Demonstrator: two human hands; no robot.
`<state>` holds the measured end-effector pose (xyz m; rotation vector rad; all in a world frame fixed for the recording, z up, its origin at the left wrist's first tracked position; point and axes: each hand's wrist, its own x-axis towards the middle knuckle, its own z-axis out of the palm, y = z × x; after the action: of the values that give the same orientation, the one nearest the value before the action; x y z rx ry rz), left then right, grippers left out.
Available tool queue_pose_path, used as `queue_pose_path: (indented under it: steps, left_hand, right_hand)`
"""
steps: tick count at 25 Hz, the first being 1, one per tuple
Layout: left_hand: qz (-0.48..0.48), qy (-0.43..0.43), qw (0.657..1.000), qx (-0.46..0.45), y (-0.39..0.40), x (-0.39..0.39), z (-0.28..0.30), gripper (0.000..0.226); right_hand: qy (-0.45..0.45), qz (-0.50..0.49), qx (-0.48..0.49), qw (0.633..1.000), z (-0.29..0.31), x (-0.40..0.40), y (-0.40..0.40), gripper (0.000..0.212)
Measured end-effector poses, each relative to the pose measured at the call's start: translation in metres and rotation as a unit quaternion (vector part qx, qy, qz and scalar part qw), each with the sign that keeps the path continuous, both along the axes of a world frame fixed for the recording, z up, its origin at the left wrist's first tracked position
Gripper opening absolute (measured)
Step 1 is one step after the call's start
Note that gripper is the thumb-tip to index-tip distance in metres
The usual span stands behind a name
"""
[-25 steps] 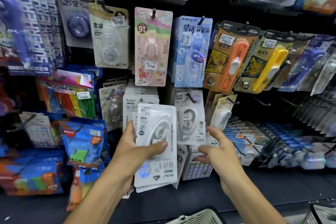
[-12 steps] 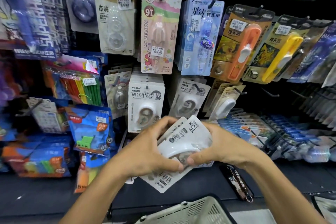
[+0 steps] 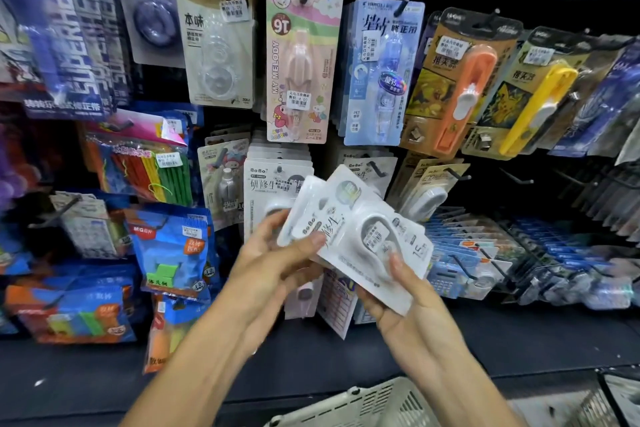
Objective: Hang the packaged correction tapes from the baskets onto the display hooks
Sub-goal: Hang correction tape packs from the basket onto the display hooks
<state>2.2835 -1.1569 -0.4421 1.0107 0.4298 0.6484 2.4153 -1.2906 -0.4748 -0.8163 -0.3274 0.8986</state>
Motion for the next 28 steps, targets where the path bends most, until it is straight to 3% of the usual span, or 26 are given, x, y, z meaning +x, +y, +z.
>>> queue_pose_path:
  steps: [3,7,9,11,13,18,22,24,26,28]
  left_hand:
    - [-0.012,-0.045,0.998,-0.037,-0.025,0.011,-0.013,0.057]
    - [0.055,-0.025,0.998,0.022,-0.016,0.006,-0.010,0.047]
    - [0.062,0.002,0.995,0.074,-0.010,0.002,-0.005,0.045]
    - [0.061,-0.004,0.993,0.097,-0.010,0.001,-0.004,0.049]
    - [0.051,0.000,0.992,0.113,-0.011,0.000,-0.003,0.054]
    - [0.061,-0.035,0.996,0.063,-0.005,-0.001,-0.001,0.040]
    - [0.119,-0.029,0.991,0.047,0.003,-0.004,0.002,0.041]
    - [0.131,-0.029,0.990,0.041,0.004,-0.004,0.002,0.038]
    - [0.140,-0.021,0.989,0.048,0.003,-0.001,0.000,0.039]
    - [0.138,-0.017,0.989,0.055,0.002,0.002,-0.001,0.040]
  right_hand:
    - [0.005,0.037,0.005,0.999,-0.008,-0.035,0.007,0.069]
    - [-0.121,0.009,-0.044,0.992,-0.002,-0.037,-0.001,0.074]
    - [-0.221,-0.044,-0.097,0.969,0.008,-0.024,-0.007,0.064]
    - [-0.296,-0.026,-0.120,0.947,0.016,-0.019,-0.008,0.047]
    - [-0.299,-0.008,-0.117,0.947,0.017,-0.019,-0.006,0.039]
    - [-0.203,-0.121,-0.138,0.962,0.014,-0.010,0.004,0.044]
    - [-0.241,-0.176,-0.211,0.931,0.026,0.019,0.005,0.017]
    - [-0.278,-0.189,-0.250,0.908,0.028,0.028,0.007,0.015]
    - [-0.274,-0.181,-0.261,0.908,0.028,0.033,0.011,0.028]
    - [-0.257,-0.159,-0.280,0.911,0.023,0.033,0.013,0.055]
